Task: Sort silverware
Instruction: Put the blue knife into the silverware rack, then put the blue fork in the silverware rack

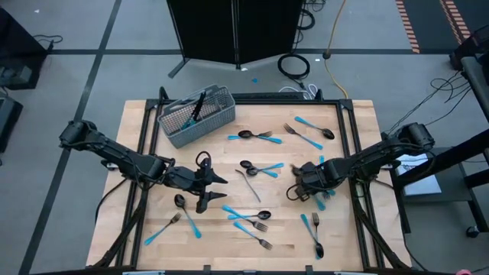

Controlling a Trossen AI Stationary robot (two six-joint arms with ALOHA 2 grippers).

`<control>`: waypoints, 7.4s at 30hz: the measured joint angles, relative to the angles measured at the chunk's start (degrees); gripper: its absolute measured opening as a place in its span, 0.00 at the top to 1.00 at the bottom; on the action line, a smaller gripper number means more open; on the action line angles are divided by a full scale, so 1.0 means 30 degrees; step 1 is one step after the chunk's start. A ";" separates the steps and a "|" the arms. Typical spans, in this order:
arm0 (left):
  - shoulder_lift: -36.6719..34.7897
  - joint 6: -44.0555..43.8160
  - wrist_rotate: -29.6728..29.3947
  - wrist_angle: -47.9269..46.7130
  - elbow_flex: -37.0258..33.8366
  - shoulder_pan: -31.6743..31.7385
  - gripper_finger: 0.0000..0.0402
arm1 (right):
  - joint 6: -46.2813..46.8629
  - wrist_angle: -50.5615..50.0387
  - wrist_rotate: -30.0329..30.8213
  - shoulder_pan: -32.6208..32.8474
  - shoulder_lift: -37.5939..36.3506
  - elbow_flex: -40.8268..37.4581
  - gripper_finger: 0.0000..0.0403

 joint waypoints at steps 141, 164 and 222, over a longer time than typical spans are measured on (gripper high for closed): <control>1.1090 0.4554 0.2062 2.3948 0.1638 0.3129 0.96 | -1.8779 0.7430 0.1952 -0.1078 -0.0503 0.8941 0.99; -0.1889 0.4977 -0.8895 0.4028 0.1674 0.3775 0.96 | -2.0471 0.3112 0.7896 -0.1100 -0.0189 0.8919 0.99; -0.4504 -0.1509 -0.3663 -1.1160 0.3145 1.3510 0.50 | -2.2409 0.5275 0.8518 -0.1217 0.3373 0.8927 0.99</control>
